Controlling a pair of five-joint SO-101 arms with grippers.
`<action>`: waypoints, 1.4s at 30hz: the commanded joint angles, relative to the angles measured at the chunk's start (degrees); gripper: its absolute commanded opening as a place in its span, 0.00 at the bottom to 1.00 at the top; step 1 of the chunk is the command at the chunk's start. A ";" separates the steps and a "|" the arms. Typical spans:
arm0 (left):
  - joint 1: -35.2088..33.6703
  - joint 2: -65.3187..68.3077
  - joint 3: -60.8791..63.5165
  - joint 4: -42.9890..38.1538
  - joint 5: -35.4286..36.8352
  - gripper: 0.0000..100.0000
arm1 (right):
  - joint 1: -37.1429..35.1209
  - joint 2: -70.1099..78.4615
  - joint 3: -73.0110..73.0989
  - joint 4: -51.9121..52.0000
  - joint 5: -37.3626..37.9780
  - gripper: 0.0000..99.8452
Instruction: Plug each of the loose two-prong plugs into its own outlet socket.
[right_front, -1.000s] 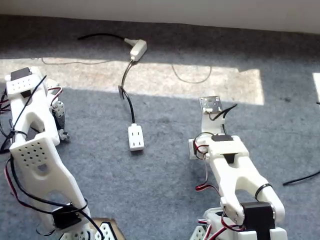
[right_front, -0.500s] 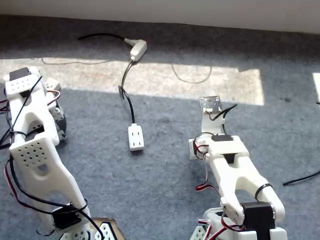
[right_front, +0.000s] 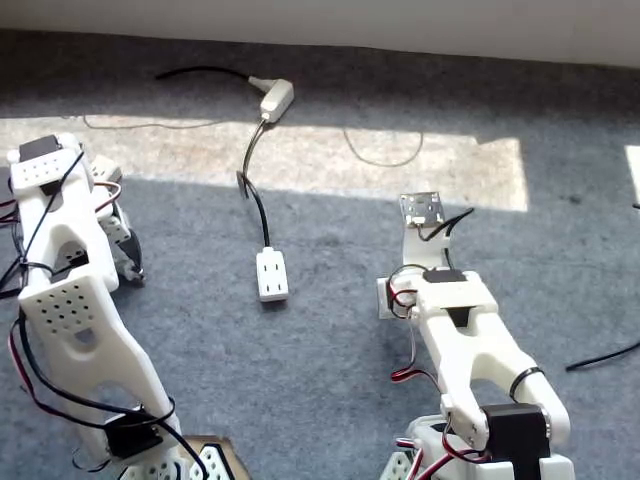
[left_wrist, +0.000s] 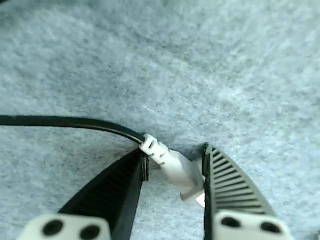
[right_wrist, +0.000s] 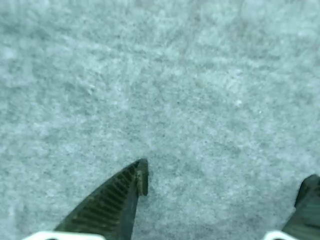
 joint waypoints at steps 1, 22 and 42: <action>0.13 -0.84 1.10 1.05 4.92 0.21 | -0.40 -1.80 -0.31 -0.92 -0.26 0.44; -6.46 -0.40 0.84 0.88 48.09 0.21 | -0.40 -1.80 -0.31 -0.92 -0.26 0.44; -4.44 8.48 -5.76 -1.05 34.64 0.06 | -0.40 -1.80 -0.31 -0.92 -0.26 0.44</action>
